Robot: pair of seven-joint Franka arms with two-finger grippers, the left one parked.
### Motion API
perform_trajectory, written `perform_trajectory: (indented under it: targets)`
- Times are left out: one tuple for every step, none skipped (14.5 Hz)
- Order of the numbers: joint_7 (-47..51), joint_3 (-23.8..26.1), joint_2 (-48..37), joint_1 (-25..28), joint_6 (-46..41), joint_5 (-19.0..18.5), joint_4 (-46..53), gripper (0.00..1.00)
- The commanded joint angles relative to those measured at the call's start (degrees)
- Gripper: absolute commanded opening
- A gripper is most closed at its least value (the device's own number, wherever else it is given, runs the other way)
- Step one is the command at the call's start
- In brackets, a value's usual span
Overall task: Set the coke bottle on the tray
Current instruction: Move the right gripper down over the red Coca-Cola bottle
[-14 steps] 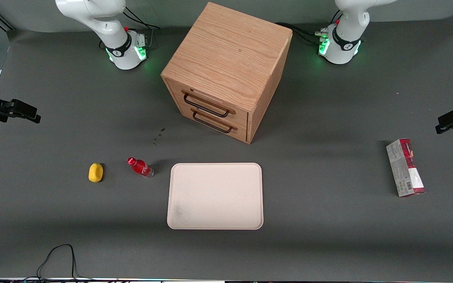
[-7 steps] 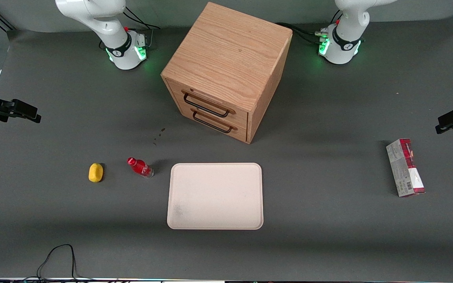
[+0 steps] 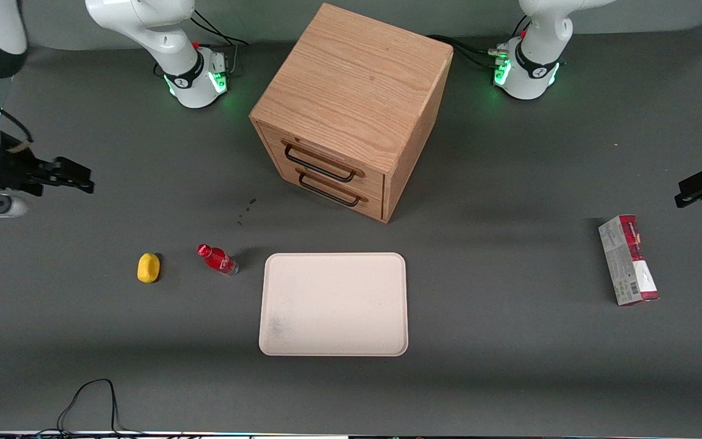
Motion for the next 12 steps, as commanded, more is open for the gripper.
perform_trajectory:
  targets:
    - [6.78, -0.18, 6.68, 5.17, -0.76, 0.4, 7.39, 1.0]
    - [9.16, -0.18, 7.56, 6.84, -0.67, 0.31, 7.75, 1.0]
    - [10.31, -0.18, 8.36, 8.25, 0.2, 0.31, 7.75, 1.0]
    - [10.59, -0.18, 8.45, 9.22, 2.03, 0.31, 7.58, 1.0]
    - [10.68, -0.18, 8.71, 9.23, 2.83, 0.4, 7.49, 1.0]
    - [10.59, -0.18, 9.32, 9.23, 3.1, 0.92, 7.49, 1.0]
    - [10.59, -0.18, 9.94, 9.23, 3.8, 1.62, 7.31, 1.0]
    - [10.59, -0.18, 10.38, 9.23, 4.68, 1.89, 6.7, 1.0]
    - [10.59, -0.18, 10.65, 9.41, 5.91, 1.89, 5.13, 1.0]
    - [10.59, -0.18, 10.56, 9.49, 8.35, 1.89, 2.77, 1.0]
    - [10.68, -0.18, 10.21, 9.5, 11.16, 1.89, 0.13, 1.0]
    - [10.68, -0.18, 10.12, 9.5, 13.11, 1.98, -1.81, 1.0]
